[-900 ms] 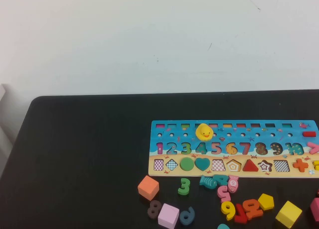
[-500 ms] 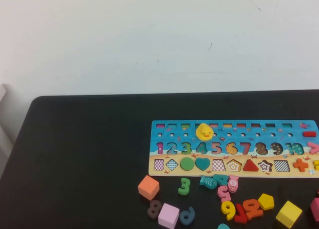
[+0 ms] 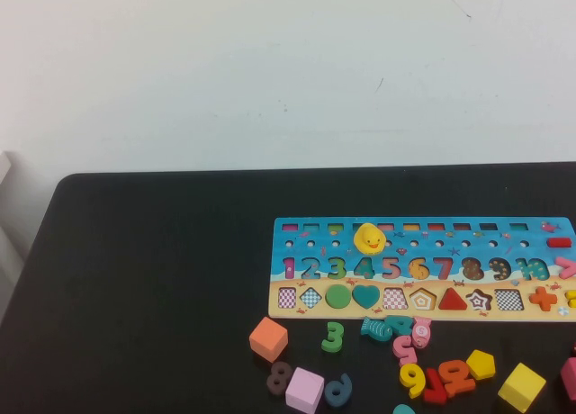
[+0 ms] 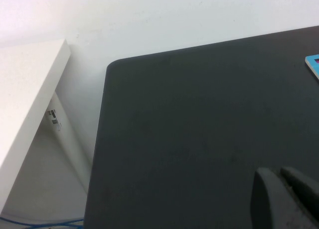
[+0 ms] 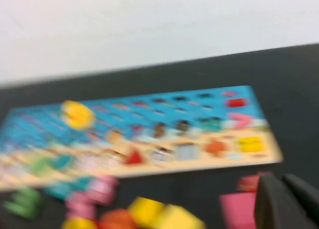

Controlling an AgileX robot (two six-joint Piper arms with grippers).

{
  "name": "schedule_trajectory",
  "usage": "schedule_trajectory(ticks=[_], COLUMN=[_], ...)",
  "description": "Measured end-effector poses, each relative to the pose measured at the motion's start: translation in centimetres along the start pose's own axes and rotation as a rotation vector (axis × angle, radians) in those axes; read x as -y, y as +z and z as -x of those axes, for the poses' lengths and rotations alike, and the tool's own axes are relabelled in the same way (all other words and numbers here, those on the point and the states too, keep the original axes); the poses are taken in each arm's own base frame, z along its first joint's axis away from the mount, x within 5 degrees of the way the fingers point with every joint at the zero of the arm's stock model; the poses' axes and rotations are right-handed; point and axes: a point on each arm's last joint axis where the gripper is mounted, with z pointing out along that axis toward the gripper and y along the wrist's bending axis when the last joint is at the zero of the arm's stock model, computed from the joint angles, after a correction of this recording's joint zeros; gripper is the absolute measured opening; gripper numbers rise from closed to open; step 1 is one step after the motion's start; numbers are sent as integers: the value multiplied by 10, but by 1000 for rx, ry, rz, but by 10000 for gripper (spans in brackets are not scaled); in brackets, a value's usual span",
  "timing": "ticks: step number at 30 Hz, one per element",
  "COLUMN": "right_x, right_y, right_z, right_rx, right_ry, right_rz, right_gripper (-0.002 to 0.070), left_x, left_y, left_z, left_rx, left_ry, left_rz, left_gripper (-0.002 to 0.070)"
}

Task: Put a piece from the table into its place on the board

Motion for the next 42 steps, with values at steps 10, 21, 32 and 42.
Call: schedule_trajectory(ticks=[10,21,32,42], right_x=[-14,-14,-47,-52], right_y=[-4,-5,-26,29], right_z=[21,24,126,230], right_rx=[167,211,-11,-389], right_ry=[757,587,-259,-676], right_rz=[245,227,336,521], right_gripper=[19,19,19,19], left_x=[0,0,0,0], left_y=[0,0,0,0], left_z=[0,0,0,0], left_rx=[0,-2,-2,-2], left_ry=[0,0,0,0], left_rz=[0,0,0,0], left_gripper=[-2,-2,-2,-1])
